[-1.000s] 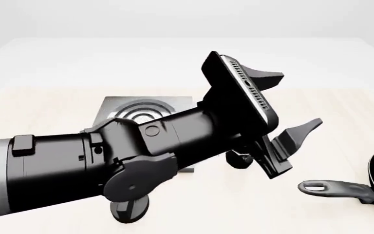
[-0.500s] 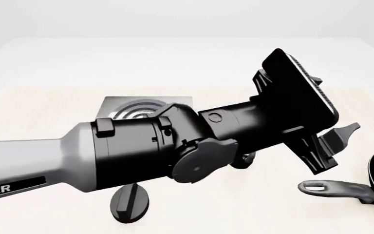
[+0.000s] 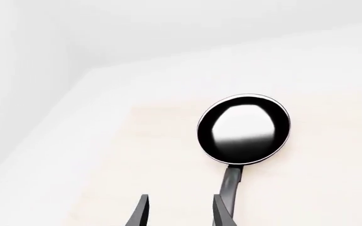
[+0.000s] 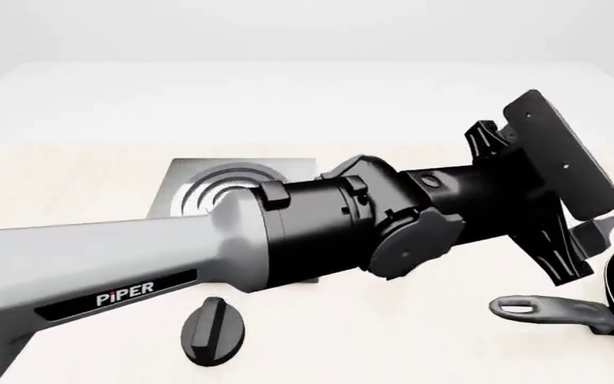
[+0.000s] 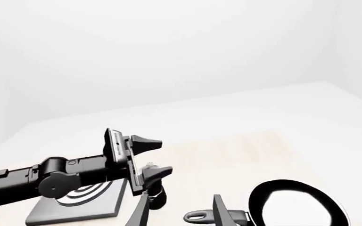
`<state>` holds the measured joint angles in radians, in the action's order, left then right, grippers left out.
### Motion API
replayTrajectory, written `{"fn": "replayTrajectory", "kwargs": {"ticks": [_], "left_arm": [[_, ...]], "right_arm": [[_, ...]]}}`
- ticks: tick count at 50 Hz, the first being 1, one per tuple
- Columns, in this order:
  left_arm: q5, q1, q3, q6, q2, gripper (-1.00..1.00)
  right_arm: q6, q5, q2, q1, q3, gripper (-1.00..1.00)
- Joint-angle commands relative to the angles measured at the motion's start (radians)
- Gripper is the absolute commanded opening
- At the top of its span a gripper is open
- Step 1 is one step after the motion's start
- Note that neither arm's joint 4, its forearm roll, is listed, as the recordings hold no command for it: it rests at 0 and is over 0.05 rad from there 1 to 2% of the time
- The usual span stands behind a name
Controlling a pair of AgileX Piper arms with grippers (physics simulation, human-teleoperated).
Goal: Put the frying pan on the stove.
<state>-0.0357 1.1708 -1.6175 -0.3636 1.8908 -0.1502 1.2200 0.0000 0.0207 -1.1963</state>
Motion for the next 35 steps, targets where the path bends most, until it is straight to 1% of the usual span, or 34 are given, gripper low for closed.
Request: {"fn": "replayTrajectory", "kwargs": {"ticks": [1,11,17,21,30,35], "left_arm": [[-0.082,0.020,-0.084,-0.013,0.055,1.00],[-0.124,0.028,-0.141,-0.024,0.103,1.00],[-0.139,0.038,-0.161,-0.028,0.125,1.00],[-0.137,0.054,-0.151,-0.027,0.123,1.00],[-0.168,0.066,-0.187,-0.035,0.167,1.00],[-0.157,0.090,-0.158,-0.036,0.165,1.00]], "right_arm": [[0.006,0.000,0.000,-0.005,0.009,1.00],[0.000,0.000,0.000,-0.003,0.010,1.00],[-0.004,0.000,0.000,-0.002,0.010,1.00],[-0.007,0.000,0.000,-0.002,0.011,1.00],[-0.010,0.000,0.000,-0.002,0.010,1.00],[-0.013,0.000,0.000,-0.002,0.011,1.00]]}}
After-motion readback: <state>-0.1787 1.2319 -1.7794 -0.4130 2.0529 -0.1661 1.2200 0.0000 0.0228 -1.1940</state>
